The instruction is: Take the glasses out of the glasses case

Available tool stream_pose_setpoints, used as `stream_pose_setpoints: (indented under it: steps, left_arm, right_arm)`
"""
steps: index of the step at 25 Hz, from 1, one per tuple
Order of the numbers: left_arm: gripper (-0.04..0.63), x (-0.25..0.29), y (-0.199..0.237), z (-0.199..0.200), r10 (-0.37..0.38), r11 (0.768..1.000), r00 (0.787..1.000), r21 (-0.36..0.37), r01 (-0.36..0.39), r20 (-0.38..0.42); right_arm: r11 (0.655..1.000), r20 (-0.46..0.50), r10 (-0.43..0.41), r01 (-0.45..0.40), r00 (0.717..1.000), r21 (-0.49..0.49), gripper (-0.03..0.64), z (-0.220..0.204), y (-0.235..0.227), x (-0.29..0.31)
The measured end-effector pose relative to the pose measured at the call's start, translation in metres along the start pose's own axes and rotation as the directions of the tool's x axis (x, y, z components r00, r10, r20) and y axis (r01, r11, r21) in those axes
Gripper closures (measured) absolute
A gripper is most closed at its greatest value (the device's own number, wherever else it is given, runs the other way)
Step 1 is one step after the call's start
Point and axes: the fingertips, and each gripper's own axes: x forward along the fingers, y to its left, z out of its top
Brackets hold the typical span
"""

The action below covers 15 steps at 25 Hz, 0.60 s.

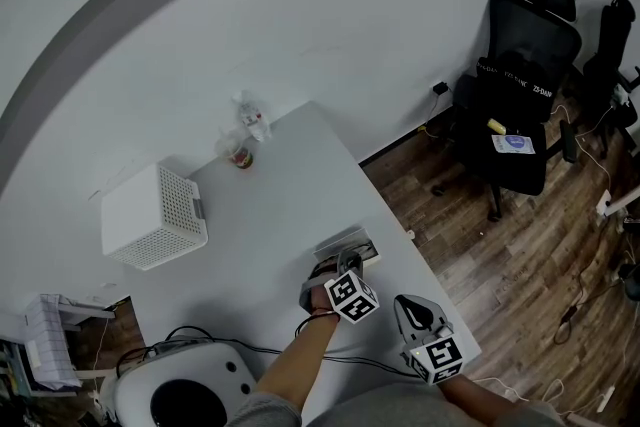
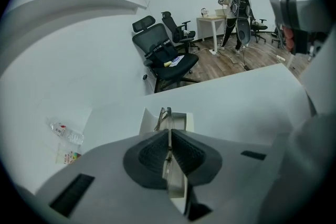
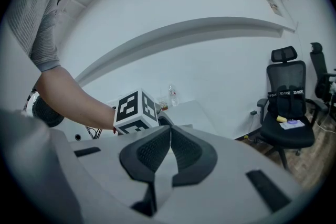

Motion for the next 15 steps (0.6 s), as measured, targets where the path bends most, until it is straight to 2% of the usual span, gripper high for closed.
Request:
stream_pose_setpoints:
  steps: [8,15]
  left_arm:
    - [0.568,-0.006,0.005,0.003,0.015,1.0,1.0,-0.026,-0.014,0.017]
    - [0.568,-0.017,0.012,0.01,0.038,0.996,0.998,-0.077,-0.034,0.058]
  right_arm:
    - [1.0,0.006,0.002,-0.002,1.0,-0.008,0.604,0.002,0.002,0.0]
    - [1.0,0.011,0.004,-0.004,1.0,-0.025,0.604,0.013,0.006,-0.003]
